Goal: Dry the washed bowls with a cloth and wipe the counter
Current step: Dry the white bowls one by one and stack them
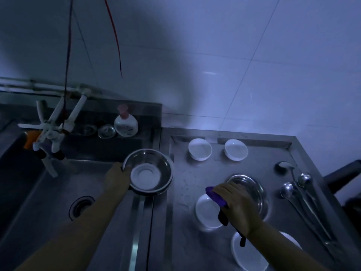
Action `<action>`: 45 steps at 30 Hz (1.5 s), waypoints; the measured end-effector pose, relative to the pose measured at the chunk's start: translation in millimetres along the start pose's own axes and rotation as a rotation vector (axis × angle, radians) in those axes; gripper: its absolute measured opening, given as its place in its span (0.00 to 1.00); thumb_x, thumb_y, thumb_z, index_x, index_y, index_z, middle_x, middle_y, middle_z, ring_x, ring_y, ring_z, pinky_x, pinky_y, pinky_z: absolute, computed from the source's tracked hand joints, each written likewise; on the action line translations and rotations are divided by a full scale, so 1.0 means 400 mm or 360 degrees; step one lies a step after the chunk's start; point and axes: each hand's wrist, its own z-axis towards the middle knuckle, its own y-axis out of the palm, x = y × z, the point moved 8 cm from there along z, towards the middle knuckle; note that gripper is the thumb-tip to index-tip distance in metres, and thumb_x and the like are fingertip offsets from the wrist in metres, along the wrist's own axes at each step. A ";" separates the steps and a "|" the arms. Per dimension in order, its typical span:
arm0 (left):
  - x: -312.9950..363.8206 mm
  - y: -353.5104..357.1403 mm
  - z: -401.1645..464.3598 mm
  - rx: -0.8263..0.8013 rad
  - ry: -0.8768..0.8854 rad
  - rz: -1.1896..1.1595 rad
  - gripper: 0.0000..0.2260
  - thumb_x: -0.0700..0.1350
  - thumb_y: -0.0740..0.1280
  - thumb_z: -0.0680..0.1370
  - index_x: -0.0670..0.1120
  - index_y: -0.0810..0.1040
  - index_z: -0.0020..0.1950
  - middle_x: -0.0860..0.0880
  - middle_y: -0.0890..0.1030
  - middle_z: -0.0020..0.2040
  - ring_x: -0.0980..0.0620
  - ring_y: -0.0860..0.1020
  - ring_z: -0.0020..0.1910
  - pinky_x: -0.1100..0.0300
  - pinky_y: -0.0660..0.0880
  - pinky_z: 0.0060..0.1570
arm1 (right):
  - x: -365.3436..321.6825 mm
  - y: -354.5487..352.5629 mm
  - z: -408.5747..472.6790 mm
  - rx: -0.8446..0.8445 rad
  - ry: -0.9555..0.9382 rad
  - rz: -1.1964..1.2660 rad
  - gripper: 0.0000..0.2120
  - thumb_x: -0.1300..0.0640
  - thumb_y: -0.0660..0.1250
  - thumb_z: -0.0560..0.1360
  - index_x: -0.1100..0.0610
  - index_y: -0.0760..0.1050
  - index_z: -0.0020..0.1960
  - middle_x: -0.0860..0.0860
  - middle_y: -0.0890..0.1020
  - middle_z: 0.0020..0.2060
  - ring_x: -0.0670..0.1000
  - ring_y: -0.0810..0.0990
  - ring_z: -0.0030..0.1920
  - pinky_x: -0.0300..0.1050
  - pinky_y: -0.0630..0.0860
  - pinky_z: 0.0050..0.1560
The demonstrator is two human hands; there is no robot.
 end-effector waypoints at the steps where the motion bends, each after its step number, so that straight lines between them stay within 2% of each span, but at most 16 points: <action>1: -0.003 0.007 0.004 0.0005 0.0003 0.0002 0.13 0.49 0.62 0.79 0.38 0.75 0.51 0.38 0.80 0.47 0.40 0.80 0.44 0.47 0.77 0.48 | -0.001 0.004 -0.002 -0.0013 0.0016 -0.0003 0.16 0.65 0.81 0.60 0.59 0.81 0.46 0.51 0.83 0.41 0.52 0.80 0.39 0.44 0.77 0.43; 5: -0.010 0.028 0.008 0.0022 0.0007 0.0001 0.12 0.48 0.61 0.79 0.39 0.75 0.53 0.39 0.79 0.50 0.46 0.75 0.44 0.56 0.71 0.43 | -0.002 0.007 -0.002 0.0010 0.0047 0.0015 0.14 0.64 0.79 0.62 0.60 0.81 0.45 0.52 0.83 0.41 0.53 0.80 0.39 0.41 0.74 0.45; 8: -0.020 0.033 0.008 0.0017 0.0006 0.0043 0.12 0.46 0.59 0.80 0.37 0.75 0.50 0.38 0.80 0.48 0.42 0.78 0.44 0.53 0.74 0.44 | -0.006 0.007 0.000 0.0020 0.0078 0.0014 0.14 0.66 0.79 0.61 0.60 0.81 0.45 0.52 0.83 0.41 0.54 0.80 0.39 0.44 0.76 0.42; 14: -0.044 0.030 0.018 0.0038 -0.0009 0.0092 0.07 0.42 0.62 0.77 0.38 0.74 0.45 0.37 0.81 0.42 0.39 0.80 0.39 0.47 0.78 0.42 | -0.009 0.009 -0.005 0.0039 0.0097 0.0000 0.11 0.64 0.75 0.62 0.60 0.81 0.45 0.52 0.83 0.40 0.53 0.81 0.38 0.40 0.73 0.45; 17: -0.051 0.031 0.022 0.0035 -0.0012 0.0082 0.04 0.40 0.63 0.77 0.40 0.72 0.44 0.38 0.80 0.41 0.41 0.79 0.34 0.51 0.77 0.36 | -0.008 0.012 -0.010 0.0026 0.0101 -0.0009 0.14 0.64 0.77 0.61 0.62 0.81 0.46 0.54 0.83 0.40 0.54 0.82 0.39 0.43 0.76 0.44; 19: -0.053 0.031 0.025 0.0036 -0.0007 0.0107 0.04 0.40 0.64 0.76 0.42 0.71 0.43 0.39 0.79 0.42 0.43 0.77 0.35 0.55 0.71 0.35 | -0.004 0.012 -0.016 0.0016 0.0122 0.0006 0.17 0.67 0.80 0.58 0.63 0.81 0.46 0.55 0.83 0.40 0.55 0.82 0.39 0.46 0.78 0.44; 21: -0.051 0.023 0.023 0.0081 0.0010 0.0188 0.04 0.41 0.65 0.75 0.42 0.72 0.46 0.39 0.78 0.48 0.44 0.75 0.41 0.56 0.68 0.40 | 0.007 0.003 -0.021 0.0038 0.0167 0.0018 0.18 0.69 0.81 0.57 0.64 0.81 0.45 0.55 0.83 0.39 0.56 0.82 0.38 0.49 0.80 0.42; 23: -0.036 0.013 0.011 0.0149 0.0041 0.0285 0.10 0.43 0.66 0.75 0.39 0.73 0.53 0.39 0.76 0.53 0.40 0.75 0.48 0.52 0.71 0.45 | 0.018 -0.016 -0.029 0.0080 0.0217 -0.0003 0.16 0.70 0.80 0.57 0.64 0.81 0.43 0.56 0.83 0.38 0.56 0.82 0.38 0.51 0.80 0.42; 26: 0.041 0.027 -0.035 0.0210 0.0305 0.0292 0.09 0.43 0.66 0.75 0.42 0.72 0.53 0.46 0.71 0.49 0.47 0.72 0.42 0.54 0.67 0.42 | 0.030 -0.065 -0.047 0.0215 0.0263 -0.0034 0.07 0.63 0.74 0.67 0.64 0.81 0.44 0.57 0.83 0.39 0.57 0.82 0.39 0.47 0.78 0.45; 28: 0.097 0.071 -0.083 0.0126 0.0516 0.0212 0.08 0.41 0.67 0.74 0.44 0.73 0.52 0.49 0.71 0.47 0.51 0.70 0.42 0.57 0.66 0.42 | 0.041 -0.097 -0.064 0.0268 0.0311 -0.0039 0.09 0.58 0.68 0.70 0.64 0.81 0.45 0.57 0.83 0.40 0.56 0.82 0.39 0.47 0.78 0.46; 30: 0.136 0.138 -0.141 -0.0059 0.0663 0.0128 0.05 0.39 0.67 0.74 0.44 0.75 0.50 0.49 0.76 0.45 0.50 0.73 0.43 0.57 0.68 0.44 | 0.061 -0.116 -0.087 0.0269 0.0362 -0.0039 0.09 0.68 0.74 0.66 0.66 0.81 0.46 0.59 0.83 0.41 0.58 0.82 0.40 0.53 0.80 0.45; 33: 0.150 0.265 -0.235 -0.0356 0.0752 0.0295 0.02 0.43 0.66 0.75 0.46 0.75 0.44 0.49 0.78 0.42 0.50 0.75 0.39 0.59 0.69 0.38 | 0.092 -0.133 -0.123 0.0248 0.0411 -0.0012 0.18 0.78 0.76 0.57 0.66 0.81 0.45 0.59 0.83 0.40 0.58 0.82 0.40 0.50 0.78 0.46; 37: 0.067 0.445 -0.326 -0.0780 0.0467 0.0648 0.05 0.47 0.63 0.76 0.47 0.74 0.43 0.47 0.81 0.45 0.49 0.77 0.44 0.58 0.71 0.43 | 0.144 -0.154 -0.172 0.0287 0.0442 0.0042 0.17 0.76 0.75 0.59 0.65 0.80 0.45 0.57 0.82 0.40 0.55 0.80 0.41 0.44 0.74 0.45; 39: 0.022 0.510 -0.356 -0.0921 0.0253 0.0677 0.07 0.49 0.63 0.76 0.47 0.74 0.42 0.46 0.82 0.45 0.48 0.78 0.44 0.59 0.71 0.42 | 0.175 -0.157 -0.197 0.0279 0.0470 0.0065 0.15 0.74 0.75 0.61 0.63 0.80 0.46 0.55 0.82 0.41 0.53 0.79 0.42 0.42 0.73 0.45; 43: -0.039 0.606 -0.400 -0.1020 -0.0240 0.0365 0.13 0.49 0.64 0.77 0.44 0.75 0.35 0.43 0.81 0.36 0.45 0.81 0.35 0.60 0.77 0.35 | 0.239 -0.168 -0.240 0.0282 0.0471 0.0109 0.10 0.66 0.71 0.65 0.61 0.80 0.46 0.53 0.82 0.41 0.47 0.75 0.42 0.39 0.72 0.45; 45: -0.058 0.633 -0.408 -0.0904 -0.0488 0.0068 0.12 0.46 0.66 0.76 0.40 0.74 0.37 0.37 0.81 0.39 0.40 0.82 0.36 0.48 0.81 0.39 | 0.280 -0.172 -0.261 0.0253 0.0487 0.0129 0.11 0.68 0.74 0.64 0.61 0.80 0.46 0.53 0.82 0.41 0.50 0.78 0.41 0.41 0.74 0.45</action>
